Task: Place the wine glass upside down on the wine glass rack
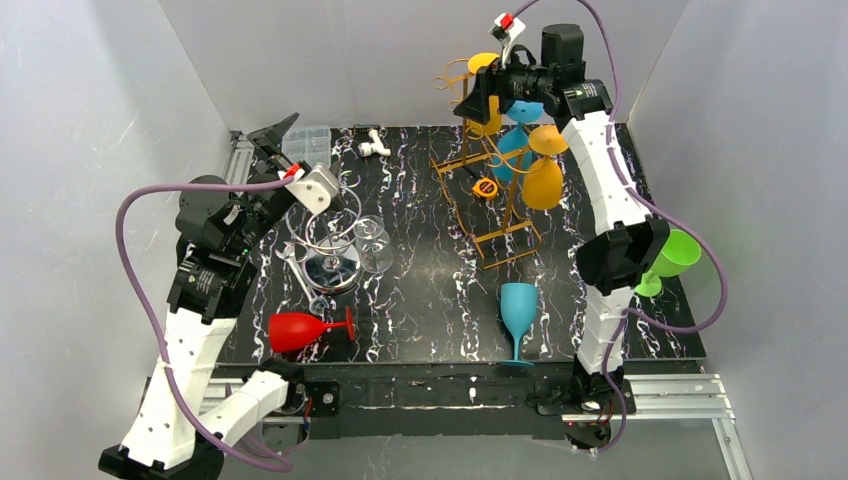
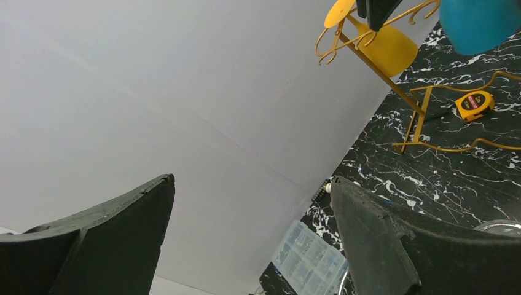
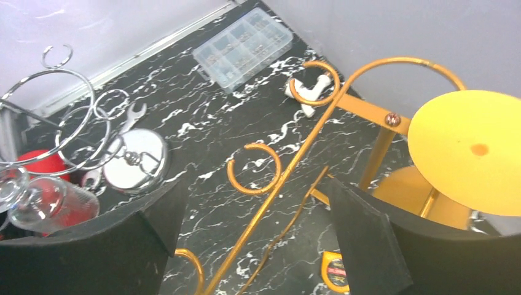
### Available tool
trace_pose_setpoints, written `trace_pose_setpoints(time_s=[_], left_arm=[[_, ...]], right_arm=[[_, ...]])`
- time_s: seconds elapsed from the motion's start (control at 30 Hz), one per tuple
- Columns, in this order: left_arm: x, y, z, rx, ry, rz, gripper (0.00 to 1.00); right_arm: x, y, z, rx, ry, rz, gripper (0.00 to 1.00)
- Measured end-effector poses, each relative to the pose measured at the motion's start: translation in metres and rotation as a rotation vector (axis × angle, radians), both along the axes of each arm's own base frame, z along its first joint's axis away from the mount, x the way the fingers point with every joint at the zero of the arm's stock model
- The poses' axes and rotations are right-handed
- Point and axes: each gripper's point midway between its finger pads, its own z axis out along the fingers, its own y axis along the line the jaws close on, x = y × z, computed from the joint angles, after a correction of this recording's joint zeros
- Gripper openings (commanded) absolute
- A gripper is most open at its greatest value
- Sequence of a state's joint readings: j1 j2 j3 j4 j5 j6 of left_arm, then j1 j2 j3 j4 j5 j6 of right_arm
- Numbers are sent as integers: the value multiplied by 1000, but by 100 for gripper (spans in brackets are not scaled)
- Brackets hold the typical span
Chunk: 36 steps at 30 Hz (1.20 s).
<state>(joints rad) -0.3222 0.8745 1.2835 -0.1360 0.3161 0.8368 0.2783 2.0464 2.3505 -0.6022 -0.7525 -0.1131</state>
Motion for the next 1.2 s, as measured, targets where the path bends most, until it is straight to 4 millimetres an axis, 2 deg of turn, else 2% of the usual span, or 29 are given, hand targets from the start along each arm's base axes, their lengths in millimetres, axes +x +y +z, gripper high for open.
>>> trace_pose_setpoints(time_s=[0.13,0.33,0.4,0.47,0.57,0.6,0.63,0.67,0.77,0.83,1.07,1.2], left_arm=[[-1,0,0,0,-1,-4,98],[-3,0,2,-4,-5,-7,98],[-5,0,3,-8,-8,-8,98],[-6,1,4,-10,-10,-8,98],[-7,1,5,-14,-11,-9,98],[-8,1,5,-14,-12,-9,98],[-8,1,5,-14,-12,-9,98],[-8,1,5,-14,-12,-9,98],[-7,0,1,-11,-4,-11,98],[-6,0,-2,-8,3,-11,98],[-6,1,-8,15,13,-6,98],[3,6,-24,36,56,36,98]], right_arm=[[-6,-4,22,-17,-60,-68,98],[-32,-18,68,-29,-165,-195,98],[-41,-20,78,-44,-200,-256,95],[-56,-13,81,-68,-219,-297,87],[-73,1,74,-111,-220,-353,70],[-73,-2,65,-138,-203,-412,68],[-83,12,57,-157,-193,-407,68],[-86,14,49,-176,-179,-432,69],[-97,16,13,-277,-148,-531,71],[-103,16,-2,-343,-151,-596,70],[-116,12,9,-403,-240,-753,68],[-114,-1,13,-425,-266,-822,67]])
